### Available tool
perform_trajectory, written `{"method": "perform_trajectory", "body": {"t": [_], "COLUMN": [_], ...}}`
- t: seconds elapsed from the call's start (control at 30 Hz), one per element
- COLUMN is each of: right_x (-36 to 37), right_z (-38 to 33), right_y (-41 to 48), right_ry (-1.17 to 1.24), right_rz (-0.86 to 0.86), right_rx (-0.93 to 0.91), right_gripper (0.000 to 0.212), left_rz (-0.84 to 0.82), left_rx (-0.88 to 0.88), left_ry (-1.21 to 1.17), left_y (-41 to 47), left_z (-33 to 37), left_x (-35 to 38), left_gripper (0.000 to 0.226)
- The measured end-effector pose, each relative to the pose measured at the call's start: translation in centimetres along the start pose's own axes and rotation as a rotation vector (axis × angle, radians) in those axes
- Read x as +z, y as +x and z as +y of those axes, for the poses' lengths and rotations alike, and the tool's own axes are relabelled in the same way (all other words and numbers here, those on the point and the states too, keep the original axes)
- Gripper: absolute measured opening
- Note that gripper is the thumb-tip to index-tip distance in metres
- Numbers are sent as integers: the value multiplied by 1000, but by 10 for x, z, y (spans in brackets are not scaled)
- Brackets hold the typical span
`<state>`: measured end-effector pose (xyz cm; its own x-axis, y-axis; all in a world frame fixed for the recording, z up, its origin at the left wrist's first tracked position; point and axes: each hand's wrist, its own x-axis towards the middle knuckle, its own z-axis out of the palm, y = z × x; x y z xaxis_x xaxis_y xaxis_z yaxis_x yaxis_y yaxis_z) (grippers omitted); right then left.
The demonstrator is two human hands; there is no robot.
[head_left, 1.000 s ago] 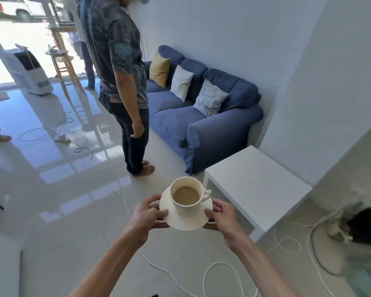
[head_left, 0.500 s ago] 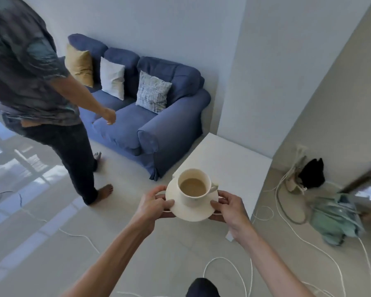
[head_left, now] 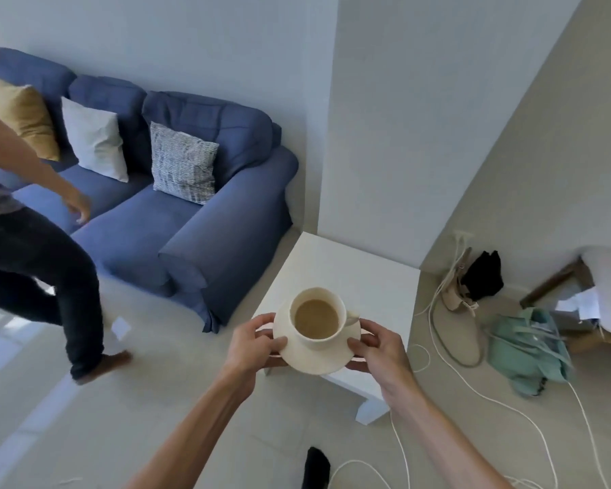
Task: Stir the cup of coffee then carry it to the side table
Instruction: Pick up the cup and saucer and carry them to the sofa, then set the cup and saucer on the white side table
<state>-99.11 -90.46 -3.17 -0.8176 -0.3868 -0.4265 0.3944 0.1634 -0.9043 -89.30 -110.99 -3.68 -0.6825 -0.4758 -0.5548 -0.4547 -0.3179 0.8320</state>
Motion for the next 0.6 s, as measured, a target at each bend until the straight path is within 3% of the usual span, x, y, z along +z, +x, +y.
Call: {"method": "perform_trajectory", "body": {"t": [0.27, 0.6], "right_x": [-20, -27], "right_z": [-24, -37], "right_y": [91, 174], "right_ry": [35, 118], "right_rz": [90, 291], "right_rx": [29, 66], "right_gripper": [33, 37], "left_rz": [-21, -193], "left_rx": [-36, -66], "left_ry": [42, 152], "left_y": [97, 204], "left_z": [45, 95], "left_x": [43, 80], "left_gripper": [48, 51]}}
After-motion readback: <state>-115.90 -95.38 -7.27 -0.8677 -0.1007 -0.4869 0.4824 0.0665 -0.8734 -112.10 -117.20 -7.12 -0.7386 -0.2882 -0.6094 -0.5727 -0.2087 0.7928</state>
